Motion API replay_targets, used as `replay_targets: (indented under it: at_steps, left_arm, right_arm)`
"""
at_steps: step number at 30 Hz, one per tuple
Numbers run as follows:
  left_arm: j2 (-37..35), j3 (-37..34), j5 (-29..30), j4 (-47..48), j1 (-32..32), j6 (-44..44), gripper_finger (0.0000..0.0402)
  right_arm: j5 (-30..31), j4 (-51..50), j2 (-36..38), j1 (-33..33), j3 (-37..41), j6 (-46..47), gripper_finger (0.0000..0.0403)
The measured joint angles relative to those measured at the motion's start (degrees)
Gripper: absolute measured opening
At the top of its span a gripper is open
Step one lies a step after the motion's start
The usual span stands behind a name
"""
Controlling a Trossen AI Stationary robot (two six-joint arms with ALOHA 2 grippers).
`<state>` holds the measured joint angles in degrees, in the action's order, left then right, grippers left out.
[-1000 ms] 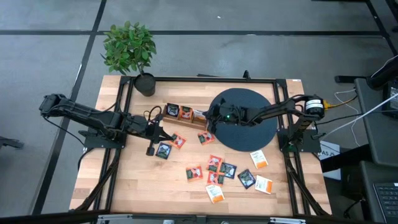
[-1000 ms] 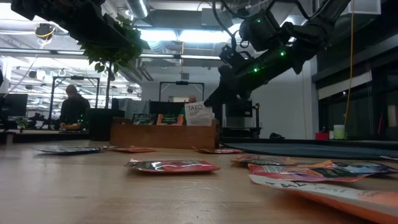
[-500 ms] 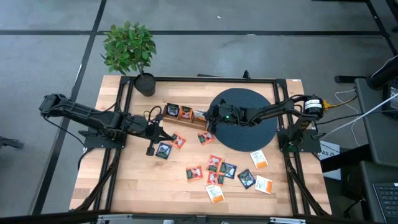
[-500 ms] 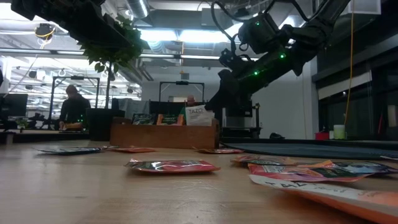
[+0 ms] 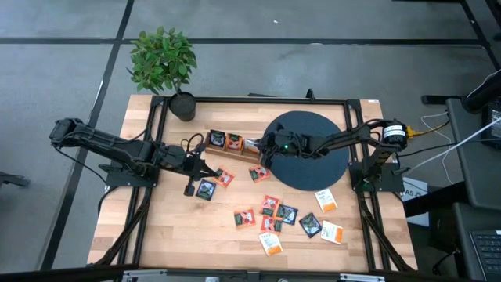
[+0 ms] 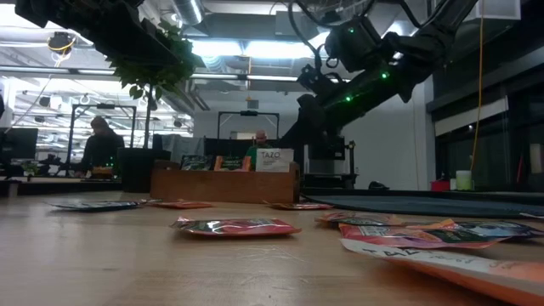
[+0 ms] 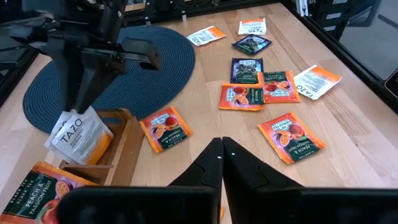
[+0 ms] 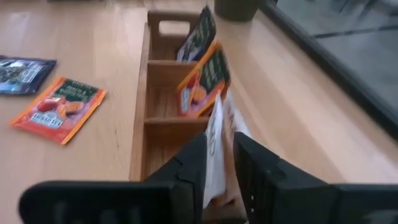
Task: Pick & Place Tea
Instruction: Put the orange tea bag into the middle section of the wooden organizer
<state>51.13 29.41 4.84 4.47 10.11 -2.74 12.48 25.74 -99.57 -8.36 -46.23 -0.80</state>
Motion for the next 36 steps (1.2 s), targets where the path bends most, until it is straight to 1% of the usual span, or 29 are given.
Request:
replay_targets:
  at_steps: [4, 8, 12, 14, 16, 18, 20, 22, 26, 32, 34, 36]
  left_arm:
    - [0.01, 0.00, 0.00, 0.00, 0.00, 0.02, 0.0003]
    - [0.01, 0.00, 0.00, 0.00, 0.01, 0.02, 0.0008]
    - [0.00, 0.00, 0.00, 0.02, 0.00, 0.02, 0.0010]
    - [0.00, 0.00, 0.07, 0.02, 0.02, -0.02, 0.0008]
    - [0.00, 0.00, 0.09, 0.25, 0.00, -1.31, 0.0006]
    - [0.00, 0.00, 0.06, 0.97, 0.00, -3.62, 0.0003]
    - [0.01, 0.00, 0.06, 1.51, 0.01, -5.20, 0.0002]
    - [0.02, 0.00, 0.04, 1.60, 0.00, -5.99, 0.0003]
    - [0.02, 0.00, 0.04, 1.70, 0.02, -6.98, 0.0005]
    - [0.02, 0.00, 0.10, 1.74, 0.01, -5.80, 0.0002]
    - [0.00, 0.00, 0.11, 1.75, 0.00, -3.77, 0.0004]
    - [0.02, 0.00, 0.13, 1.75, 0.00, -1.73, 0.0008]
  right_arm:
    - [1.65, -0.26, 0.02, -0.02, -1.97, -3.07, 0.0089]
    - [2.04, -0.37, 0.02, -0.02, -4.30, -5.41, 0.0090]
    - [2.03, -0.78, 0.03, -0.02, -6.44, -5.63, 0.0091]
    - [1.84, -2.67, 0.66, -0.02, -7.44, -5.42, 0.0091]
    - [-0.21, -5.85, 1.85, 0.00, -8.51, -4.72, 0.0091]
    - [-3.79, -9.24, 3.79, 0.25, -9.24, -1.94, 0.0089]
    - [-6.93, -10.92, 6.08, 0.80, -9.65, -0.39, 0.0084]
    - [-7.88, -12.67, 8.15, 1.67, -9.65, 0.57, 0.0077]
    - [-7.15, -15.17, 10.03, 4.11, -9.63, 0.31, 0.0054]
    - [-6.99, -18.12, 10.08, 8.19, -9.60, 0.63, 0.0008]
    - [-6.01, -18.64, 10.04, 9.59, -9.58, 1.77, 0.0006]
    - [-4.91, -18.54, 10.01, 10.87, -9.58, 3.02, 0.0013]
